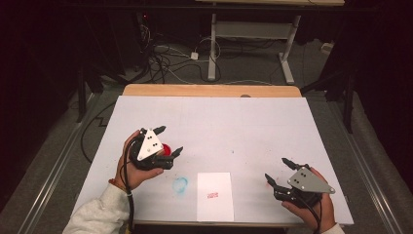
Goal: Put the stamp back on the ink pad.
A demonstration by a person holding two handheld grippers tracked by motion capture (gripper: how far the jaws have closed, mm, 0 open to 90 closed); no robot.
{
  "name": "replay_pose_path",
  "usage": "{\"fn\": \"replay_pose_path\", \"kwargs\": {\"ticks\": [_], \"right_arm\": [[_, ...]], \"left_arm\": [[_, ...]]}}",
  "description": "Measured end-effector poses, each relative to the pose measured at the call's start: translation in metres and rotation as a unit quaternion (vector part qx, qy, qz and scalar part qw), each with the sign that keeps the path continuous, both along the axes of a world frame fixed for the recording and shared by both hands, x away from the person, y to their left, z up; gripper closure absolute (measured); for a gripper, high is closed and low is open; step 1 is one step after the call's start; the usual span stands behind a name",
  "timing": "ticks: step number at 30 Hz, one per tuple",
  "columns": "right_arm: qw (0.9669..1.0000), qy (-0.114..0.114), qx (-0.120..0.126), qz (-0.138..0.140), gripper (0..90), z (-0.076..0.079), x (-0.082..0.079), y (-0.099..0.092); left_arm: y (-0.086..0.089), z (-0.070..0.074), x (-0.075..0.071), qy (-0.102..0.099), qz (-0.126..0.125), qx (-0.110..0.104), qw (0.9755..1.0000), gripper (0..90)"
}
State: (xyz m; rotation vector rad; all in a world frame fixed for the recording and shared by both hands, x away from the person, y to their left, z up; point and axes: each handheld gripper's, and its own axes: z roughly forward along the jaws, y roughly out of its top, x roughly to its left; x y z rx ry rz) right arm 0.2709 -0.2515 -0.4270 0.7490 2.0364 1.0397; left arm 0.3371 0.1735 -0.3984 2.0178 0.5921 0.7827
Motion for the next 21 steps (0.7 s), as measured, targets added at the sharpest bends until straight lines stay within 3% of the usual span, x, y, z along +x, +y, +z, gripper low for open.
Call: {"fn": "replay_pose_path", "kwargs": {"ticks": [10,17,21], "right_arm": [[1.0000,-0.005,0.001,0.002,29.9,0.002,-0.004,0.000],[1.0000,-0.007,-0.001,0.000,29.9,0.002,-0.006,-0.001],[1.0000,-0.006,-0.001,-0.006,29.9,0.002,-0.008,-0.003]], "left_arm": [[0.004,-0.003,-0.013,-0.021,-0.002,0.012,0.9997,17.1],[0.009,-0.007,-0.020,-0.025,-0.006,0.014,0.9996,16.8],[0.011,-0.011,-0.023,-0.025,-0.002,0.025,0.9994,16.8]]}}
